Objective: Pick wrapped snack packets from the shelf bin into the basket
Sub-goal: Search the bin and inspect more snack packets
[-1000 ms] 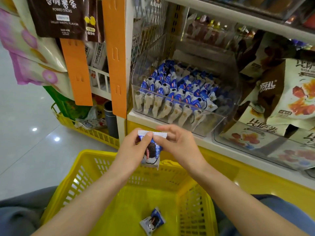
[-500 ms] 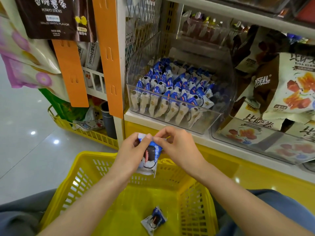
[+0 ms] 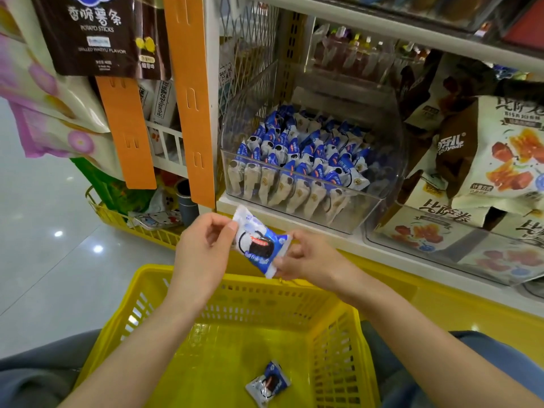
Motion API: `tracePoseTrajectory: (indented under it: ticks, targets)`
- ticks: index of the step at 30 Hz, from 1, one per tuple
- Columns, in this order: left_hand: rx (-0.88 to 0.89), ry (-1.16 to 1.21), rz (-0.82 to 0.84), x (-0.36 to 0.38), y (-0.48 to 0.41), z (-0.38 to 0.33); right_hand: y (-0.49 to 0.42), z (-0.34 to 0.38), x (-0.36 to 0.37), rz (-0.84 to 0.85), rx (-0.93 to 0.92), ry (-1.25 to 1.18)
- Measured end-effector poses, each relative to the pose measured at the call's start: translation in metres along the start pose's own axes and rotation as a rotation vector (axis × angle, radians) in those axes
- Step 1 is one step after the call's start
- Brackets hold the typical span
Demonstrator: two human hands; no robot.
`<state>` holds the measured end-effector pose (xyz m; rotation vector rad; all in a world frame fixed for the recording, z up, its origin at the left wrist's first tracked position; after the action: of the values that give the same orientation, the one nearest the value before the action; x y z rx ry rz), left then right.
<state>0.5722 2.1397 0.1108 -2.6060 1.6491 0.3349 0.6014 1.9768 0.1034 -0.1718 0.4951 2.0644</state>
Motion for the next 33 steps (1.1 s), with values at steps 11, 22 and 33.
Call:
tracePoseTrajectory:
  ticks: [11, 22, 33]
  targets:
    - [0.289, -0.25, 0.116, 0.019, 0.02, -0.014, -0.001, 0.012, 0.0, -0.18, -0.31, 0.084]
    - [0.078, -0.195, 0.154, 0.015, 0.009, -0.005, -0.001, 0.012, 0.0, -0.163, -0.296, 0.085]
    - [-0.044, -0.052, 0.309, 0.026, 0.009, 0.006, 0.022, 0.041, 0.003, -0.274, -0.698, 0.722]
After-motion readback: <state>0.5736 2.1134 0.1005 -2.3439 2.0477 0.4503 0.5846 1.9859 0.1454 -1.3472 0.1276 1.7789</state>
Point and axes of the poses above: each hand's wrist, its own y-axis away from the middle knuckle, its own x-axis out of the palm, z = x × y, the point moved 6 cm from there along -y, towards the middle knuckle, and after that the axes turned 8 degrees about -x, right-handed, at the moved point
